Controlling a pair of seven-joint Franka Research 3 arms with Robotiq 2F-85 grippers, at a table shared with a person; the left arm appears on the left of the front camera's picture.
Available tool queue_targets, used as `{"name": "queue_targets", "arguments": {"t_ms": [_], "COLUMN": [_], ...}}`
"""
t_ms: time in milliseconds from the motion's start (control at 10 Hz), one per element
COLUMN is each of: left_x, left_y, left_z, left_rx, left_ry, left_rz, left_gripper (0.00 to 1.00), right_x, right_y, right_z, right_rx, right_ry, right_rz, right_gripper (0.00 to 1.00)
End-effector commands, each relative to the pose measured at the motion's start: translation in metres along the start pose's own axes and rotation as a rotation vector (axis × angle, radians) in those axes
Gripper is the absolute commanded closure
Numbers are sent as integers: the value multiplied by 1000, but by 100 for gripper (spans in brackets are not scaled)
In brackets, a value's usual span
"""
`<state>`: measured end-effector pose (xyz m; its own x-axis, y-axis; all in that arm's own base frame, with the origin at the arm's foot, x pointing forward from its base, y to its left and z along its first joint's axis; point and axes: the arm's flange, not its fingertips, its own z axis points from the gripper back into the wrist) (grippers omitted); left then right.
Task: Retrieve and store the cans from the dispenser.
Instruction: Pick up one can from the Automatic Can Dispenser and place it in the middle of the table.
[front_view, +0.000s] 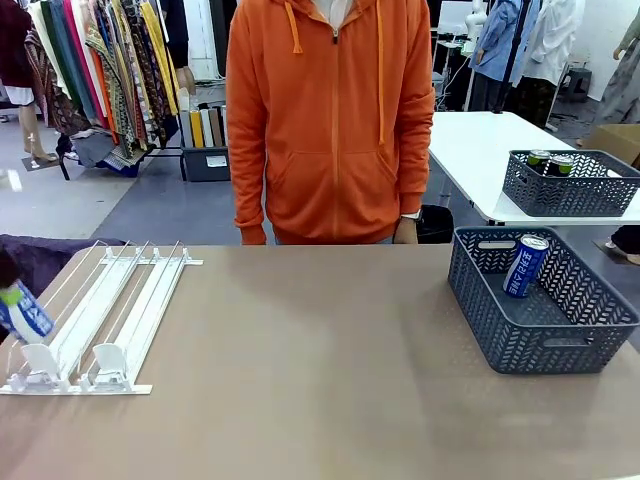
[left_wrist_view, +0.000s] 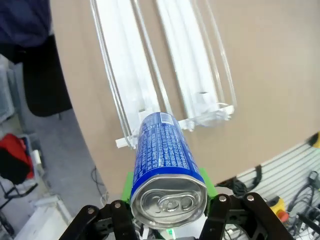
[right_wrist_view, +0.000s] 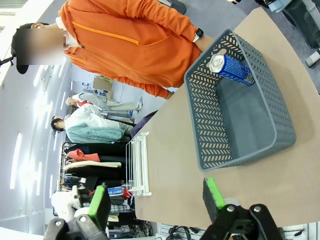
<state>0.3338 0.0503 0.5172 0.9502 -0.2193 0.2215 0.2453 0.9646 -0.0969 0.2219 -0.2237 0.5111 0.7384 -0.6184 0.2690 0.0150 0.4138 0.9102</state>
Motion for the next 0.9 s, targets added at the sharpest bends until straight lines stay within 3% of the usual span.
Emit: {"name": "queue_targets", "arguments": {"t_ms": [0, 300, 800], "left_x": [2, 2, -1], "left_y": [-4, 0, -5], "left_z": [55, 93, 101], "left_rx": [-31, 9, 20], "left_ry": [-111, -228, -194], "left_rz": [-23, 11, -13], "left_gripper": [100, 100, 100], "right_x": [2, 2, 2], "right_y": [1, 1, 1], "right_z": [-1, -1, -1], "right_rx": [38, 38, 38], "right_ry": [-16, -16, -16], "right_rz": [23, 23, 23], "right_gripper": [0, 0, 0]}}
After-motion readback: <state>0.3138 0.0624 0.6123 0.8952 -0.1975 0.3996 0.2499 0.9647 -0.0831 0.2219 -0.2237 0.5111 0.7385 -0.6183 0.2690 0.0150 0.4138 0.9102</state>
